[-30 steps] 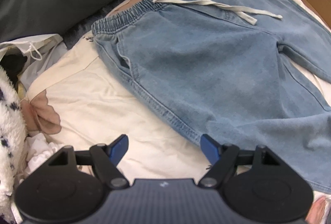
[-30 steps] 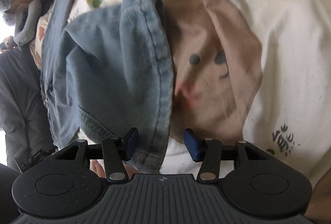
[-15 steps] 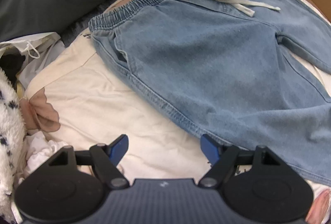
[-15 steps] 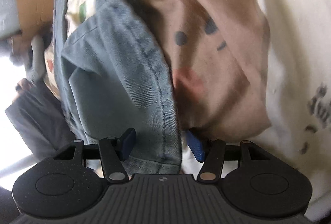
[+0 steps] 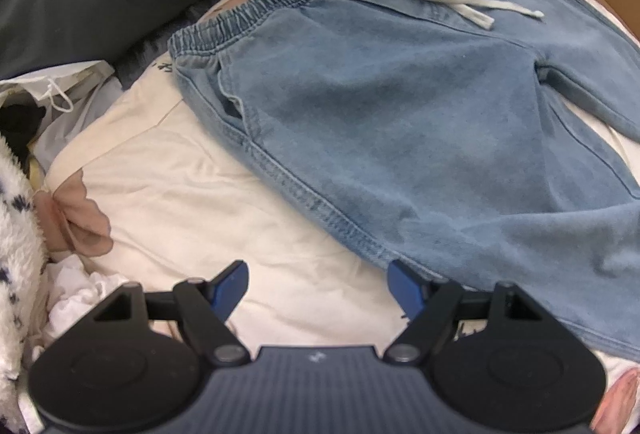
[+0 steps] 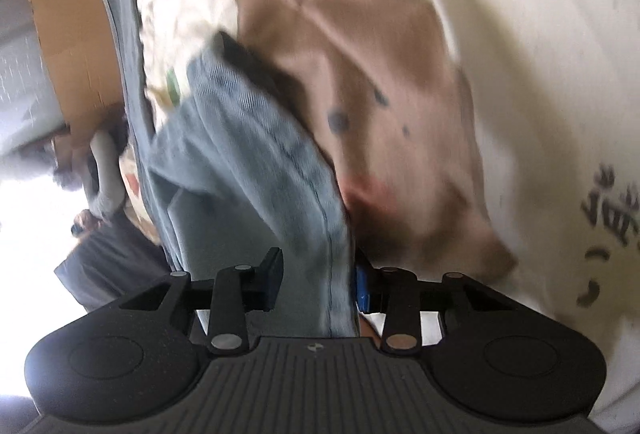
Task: Fold clothes
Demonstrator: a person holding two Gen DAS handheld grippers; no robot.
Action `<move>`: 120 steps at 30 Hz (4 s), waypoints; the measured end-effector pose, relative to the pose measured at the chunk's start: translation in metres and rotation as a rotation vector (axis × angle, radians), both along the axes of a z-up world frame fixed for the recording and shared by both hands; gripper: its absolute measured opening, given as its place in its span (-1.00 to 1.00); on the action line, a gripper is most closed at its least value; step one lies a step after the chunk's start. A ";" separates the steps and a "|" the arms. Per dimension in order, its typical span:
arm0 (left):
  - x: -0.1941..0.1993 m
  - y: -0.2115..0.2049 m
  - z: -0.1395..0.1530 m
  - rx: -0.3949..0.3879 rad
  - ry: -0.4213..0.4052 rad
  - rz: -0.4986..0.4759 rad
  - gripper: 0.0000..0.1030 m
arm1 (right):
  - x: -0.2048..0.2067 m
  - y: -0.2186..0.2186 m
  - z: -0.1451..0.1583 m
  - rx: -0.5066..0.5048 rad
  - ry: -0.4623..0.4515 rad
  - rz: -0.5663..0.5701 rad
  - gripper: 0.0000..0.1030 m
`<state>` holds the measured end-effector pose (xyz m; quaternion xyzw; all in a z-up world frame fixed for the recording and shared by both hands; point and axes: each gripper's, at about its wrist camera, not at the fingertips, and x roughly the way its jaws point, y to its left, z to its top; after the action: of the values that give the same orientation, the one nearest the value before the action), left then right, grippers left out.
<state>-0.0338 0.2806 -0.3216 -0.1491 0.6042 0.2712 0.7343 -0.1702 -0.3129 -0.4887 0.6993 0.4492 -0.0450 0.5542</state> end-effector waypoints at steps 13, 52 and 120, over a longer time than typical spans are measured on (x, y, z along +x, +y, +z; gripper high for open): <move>0.001 0.002 0.000 -0.001 -0.012 0.010 0.53 | 0.006 -0.001 0.009 -0.007 -0.039 -0.023 -0.93; -0.023 0.094 -0.041 -0.253 -0.373 0.440 -0.40 | 0.118 -0.074 0.273 -0.771 -0.312 0.332 -0.94; -0.034 0.097 -0.059 -0.280 -0.220 0.373 -0.49 | -0.003 -0.059 0.052 -0.467 0.117 0.330 -0.81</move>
<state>-0.0674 0.3780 -0.3810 -0.3867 0.5143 0.2976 0.7053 -0.1728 -0.3718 -0.4364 0.4666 0.5654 -0.0966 0.6732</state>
